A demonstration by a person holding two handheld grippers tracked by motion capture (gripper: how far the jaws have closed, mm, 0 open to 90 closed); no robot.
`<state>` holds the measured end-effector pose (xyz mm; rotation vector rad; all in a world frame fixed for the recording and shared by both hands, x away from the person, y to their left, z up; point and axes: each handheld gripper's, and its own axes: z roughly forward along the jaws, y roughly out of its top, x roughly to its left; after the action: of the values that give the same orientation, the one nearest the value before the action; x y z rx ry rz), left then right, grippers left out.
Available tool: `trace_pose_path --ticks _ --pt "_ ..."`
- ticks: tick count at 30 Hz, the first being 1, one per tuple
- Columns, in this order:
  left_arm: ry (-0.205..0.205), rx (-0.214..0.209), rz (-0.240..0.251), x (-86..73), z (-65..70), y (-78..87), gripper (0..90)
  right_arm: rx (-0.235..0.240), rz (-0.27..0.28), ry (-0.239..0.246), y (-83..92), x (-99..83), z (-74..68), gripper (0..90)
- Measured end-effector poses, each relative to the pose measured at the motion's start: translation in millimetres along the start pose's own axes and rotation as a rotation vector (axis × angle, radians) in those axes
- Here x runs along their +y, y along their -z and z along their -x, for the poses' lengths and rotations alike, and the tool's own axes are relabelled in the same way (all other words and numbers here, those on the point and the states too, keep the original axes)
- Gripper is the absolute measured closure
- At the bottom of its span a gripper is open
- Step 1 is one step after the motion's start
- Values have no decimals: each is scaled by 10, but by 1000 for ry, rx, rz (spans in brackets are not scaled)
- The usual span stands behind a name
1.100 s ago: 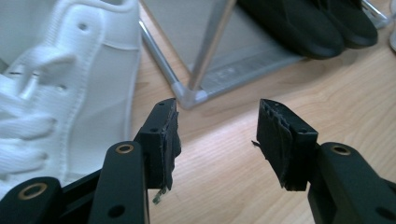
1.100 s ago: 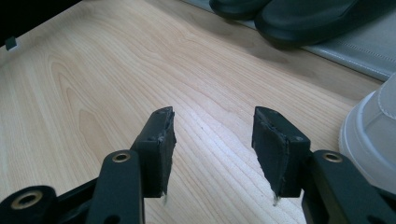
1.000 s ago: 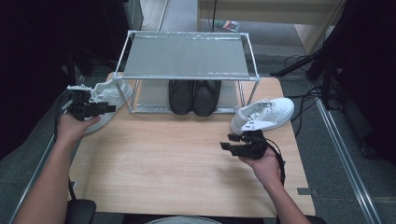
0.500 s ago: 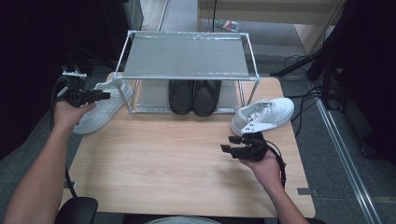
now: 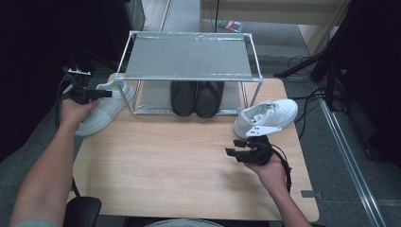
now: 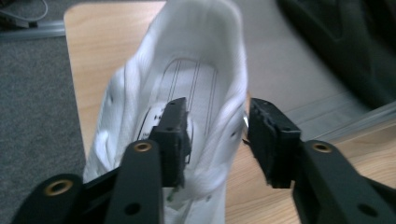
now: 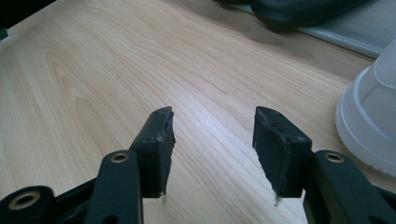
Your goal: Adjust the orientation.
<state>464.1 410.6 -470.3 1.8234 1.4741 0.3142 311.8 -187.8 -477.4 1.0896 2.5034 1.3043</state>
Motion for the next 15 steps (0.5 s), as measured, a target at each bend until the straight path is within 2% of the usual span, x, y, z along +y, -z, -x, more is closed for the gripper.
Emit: trace_pose_path --ticks 1,3,7,9,13,15 --pt "4 -21 -2 -39 -20 -35 613 0 -2 -4 2 -3 3 494" --pt "-5 -30 -14 -87 -25 -92 615 0 0 -9 11 -12 14 495" --pt "-50 -19 -9 -102 -3 -102 641 -6 13 -21 46 -20 41 496" --pt "-64 -26 -21 -99 5 -95 699 -12 16 -30 57 -23 57 496" --pt "-54 -38 -40 -87 1 -73 800 -16 16 -33 54 -27 65 495" --pt "-59 -15 -41 -86 19 -60 826 -15 16 -32 53 -25 61 493"
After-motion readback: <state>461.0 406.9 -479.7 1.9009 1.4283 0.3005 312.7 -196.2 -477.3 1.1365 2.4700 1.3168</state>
